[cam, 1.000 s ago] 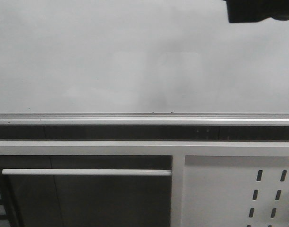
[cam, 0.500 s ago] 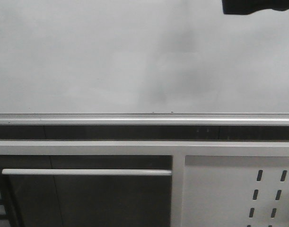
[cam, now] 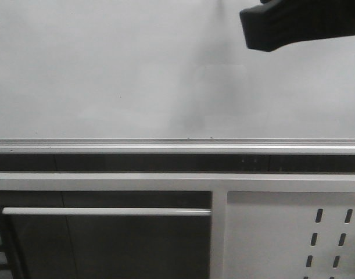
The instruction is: Write number 1 on whiteboard
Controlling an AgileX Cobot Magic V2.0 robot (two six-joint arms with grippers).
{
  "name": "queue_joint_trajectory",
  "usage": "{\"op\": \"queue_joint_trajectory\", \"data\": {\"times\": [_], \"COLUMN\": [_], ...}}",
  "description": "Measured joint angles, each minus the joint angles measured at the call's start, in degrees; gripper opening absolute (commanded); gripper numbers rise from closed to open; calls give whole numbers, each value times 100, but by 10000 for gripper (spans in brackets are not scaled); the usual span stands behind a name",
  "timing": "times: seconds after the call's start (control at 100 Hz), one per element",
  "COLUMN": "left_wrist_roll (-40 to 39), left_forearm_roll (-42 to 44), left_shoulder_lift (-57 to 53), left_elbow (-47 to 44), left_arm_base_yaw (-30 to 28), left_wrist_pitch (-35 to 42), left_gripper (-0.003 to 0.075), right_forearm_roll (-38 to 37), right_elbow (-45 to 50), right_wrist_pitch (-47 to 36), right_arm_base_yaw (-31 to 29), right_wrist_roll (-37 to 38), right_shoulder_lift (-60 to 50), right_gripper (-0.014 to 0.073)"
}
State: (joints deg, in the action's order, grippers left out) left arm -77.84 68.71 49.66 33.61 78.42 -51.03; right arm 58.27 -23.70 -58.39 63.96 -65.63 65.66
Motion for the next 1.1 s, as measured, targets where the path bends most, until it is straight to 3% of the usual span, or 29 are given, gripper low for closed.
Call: {"op": "queue_joint_trajectory", "data": {"times": [1.1], "left_wrist_roll": [0], "left_forearm_roll": [2], "left_shoulder_lift": [0], "left_elbow": [0], "left_arm_base_yaw": [0], "left_wrist_pitch": [0], "left_gripper": [-18], "right_forearm_roll": [-54], "right_elbow": [-2], "right_wrist_pitch": [820], "right_arm_base_yaw": [-363], "right_wrist_roll": [842], "right_shoulder_lift": [1050], "right_gripper": [-61]}}
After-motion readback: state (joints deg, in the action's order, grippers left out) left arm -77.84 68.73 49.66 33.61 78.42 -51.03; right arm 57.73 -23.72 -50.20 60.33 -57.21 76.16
